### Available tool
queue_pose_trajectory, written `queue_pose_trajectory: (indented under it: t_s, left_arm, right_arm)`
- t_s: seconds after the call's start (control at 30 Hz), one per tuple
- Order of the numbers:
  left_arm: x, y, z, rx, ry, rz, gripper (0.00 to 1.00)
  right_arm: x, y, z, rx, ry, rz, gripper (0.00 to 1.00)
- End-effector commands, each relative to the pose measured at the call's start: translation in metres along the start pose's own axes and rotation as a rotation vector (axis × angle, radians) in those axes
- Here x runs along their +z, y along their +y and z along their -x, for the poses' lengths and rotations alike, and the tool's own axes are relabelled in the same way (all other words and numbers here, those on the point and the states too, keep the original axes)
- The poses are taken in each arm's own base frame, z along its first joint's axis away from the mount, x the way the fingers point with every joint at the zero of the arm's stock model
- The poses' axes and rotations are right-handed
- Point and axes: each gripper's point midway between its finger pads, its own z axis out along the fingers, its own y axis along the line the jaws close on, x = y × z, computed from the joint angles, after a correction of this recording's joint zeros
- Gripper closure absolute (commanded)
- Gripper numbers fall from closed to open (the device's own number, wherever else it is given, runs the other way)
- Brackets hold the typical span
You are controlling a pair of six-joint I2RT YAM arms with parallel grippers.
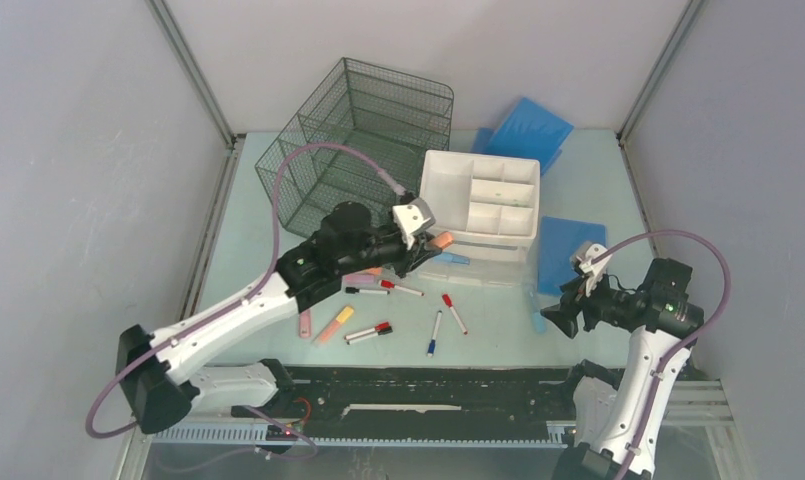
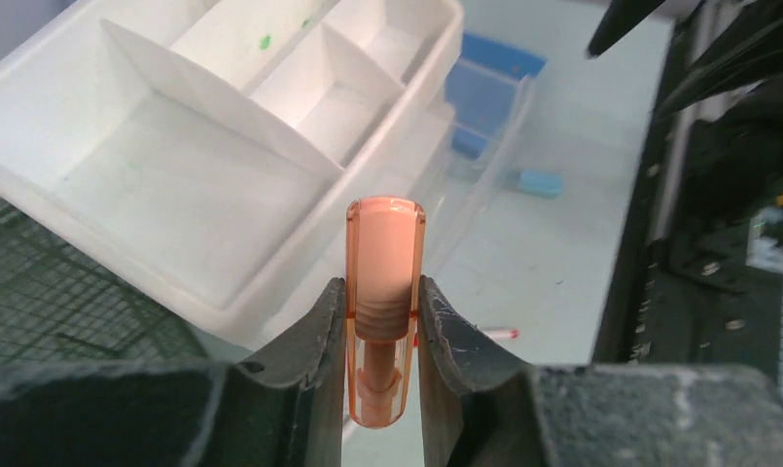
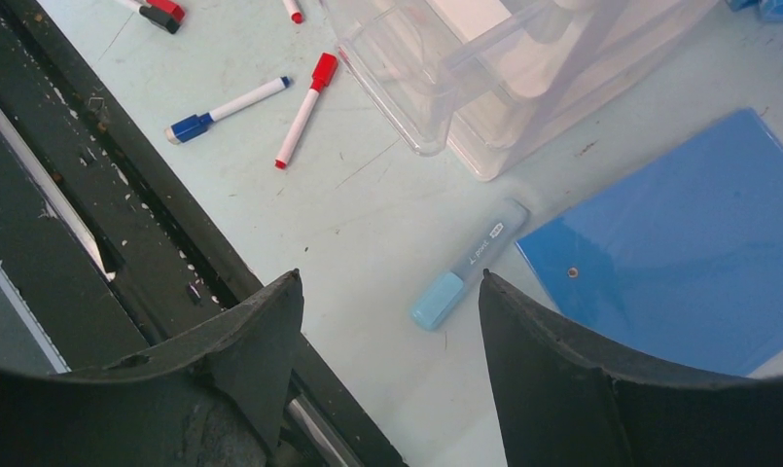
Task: Organize the desk
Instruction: Place the stationery in the drawer.
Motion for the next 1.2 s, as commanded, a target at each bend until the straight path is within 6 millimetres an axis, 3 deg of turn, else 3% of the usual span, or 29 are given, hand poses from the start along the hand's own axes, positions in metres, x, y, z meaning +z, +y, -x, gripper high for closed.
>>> queue_pose_trajectory:
  t_s: [0.0, 0.23, 0.47, 0.6, 0.67, 0.93, 1.17]
  left_arm:
    - [0.013, 0.016, 0.001, 0.193, 0.106, 0.043, 0.99]
    - [0.048, 0.025, 0.001, 0.345, 0.229, 0.063, 0.96]
    - [0.064, 0.033, -0.015, 0.428, 0.305, 0.129, 0.58]
    - [0.067, 0.031, -0.01, 0.417, 0.284, 0.155, 0.41]
    - [0.064, 0.028, -0.001, 0.4, 0.245, 0.166, 0.31]
    - [0.034, 0.02, 0.023, 0.247, 0.033, 0.22, 0.19]
    - [-0.01, 0.016, 0.009, 0.0, -0.144, 0.251, 0.03]
  right_arm:
    - [0.0, -0.006, 0.007, -0.024, 0.008, -0.012, 0.25]
    - [0.007, -0.008, 0.004, -0.026, 0.048, 0.001, 0.24]
    - [0.01, -0.008, 0.003, -0.033, 0.06, 0.005, 0.23]
    - [0.01, -0.007, 0.003, -0.035, 0.059, 0.01, 0.24]
    - [0.01, -0.006, 0.004, -0.036, 0.058, 0.012, 0.24]
    - [0.012, -0.003, 0.005, -0.048, 0.056, 0.031, 0.23]
    - [0.015, 0.0, 0.004, -0.055, 0.07, 0.055, 0.23]
